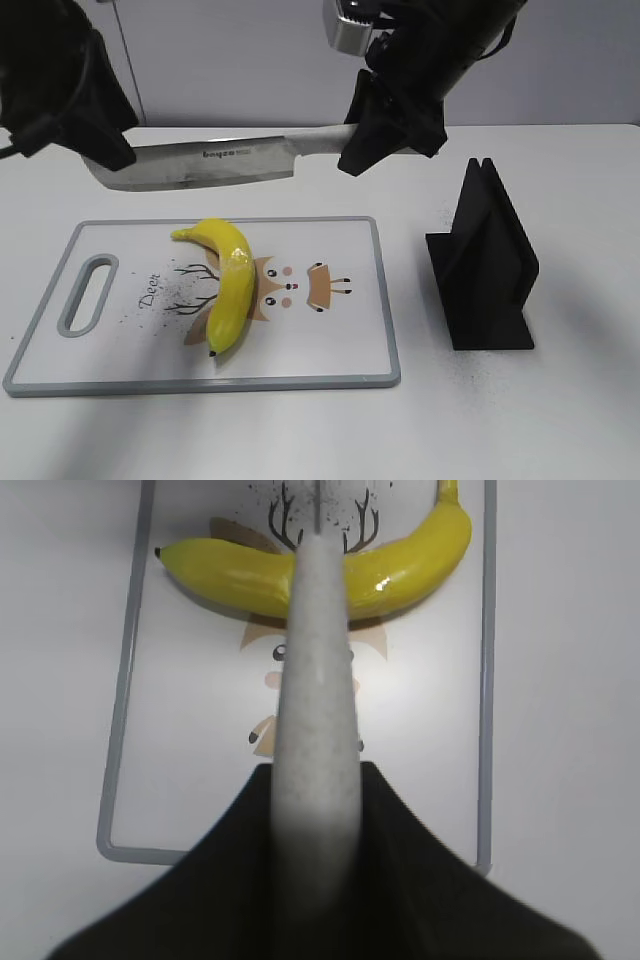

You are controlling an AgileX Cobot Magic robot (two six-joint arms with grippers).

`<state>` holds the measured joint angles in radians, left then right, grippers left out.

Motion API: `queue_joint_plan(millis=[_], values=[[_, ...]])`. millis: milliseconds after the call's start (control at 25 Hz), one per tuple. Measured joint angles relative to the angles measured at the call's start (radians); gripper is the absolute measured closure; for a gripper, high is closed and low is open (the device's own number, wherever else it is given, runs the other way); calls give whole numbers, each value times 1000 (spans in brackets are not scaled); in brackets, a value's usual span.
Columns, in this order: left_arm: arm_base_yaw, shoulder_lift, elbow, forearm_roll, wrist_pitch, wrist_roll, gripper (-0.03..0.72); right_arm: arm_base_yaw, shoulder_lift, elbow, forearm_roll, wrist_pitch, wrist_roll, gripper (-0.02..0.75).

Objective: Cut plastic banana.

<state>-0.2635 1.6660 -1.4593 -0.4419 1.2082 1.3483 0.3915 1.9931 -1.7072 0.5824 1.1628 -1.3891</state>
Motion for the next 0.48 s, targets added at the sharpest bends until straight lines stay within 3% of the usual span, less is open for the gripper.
queue_joint_plan(millis=[120,200,280,360,480], values=[[-1,49,0,1,-2,7,176,0,0,-4,9,0,-36,580],[-1,72,0,1,-5,7,219,0,0,-6,16,-1,-44,580],[-1,89,0,1,-7,7,360,0,9,-7,25,-1,-47,580],[-1,99,0,5,-8,9,561,0,25,-7,30,-7,-47,580],[-1,111,0,8,-31,11,661,0,52,-7,34,-29,-47,580]])
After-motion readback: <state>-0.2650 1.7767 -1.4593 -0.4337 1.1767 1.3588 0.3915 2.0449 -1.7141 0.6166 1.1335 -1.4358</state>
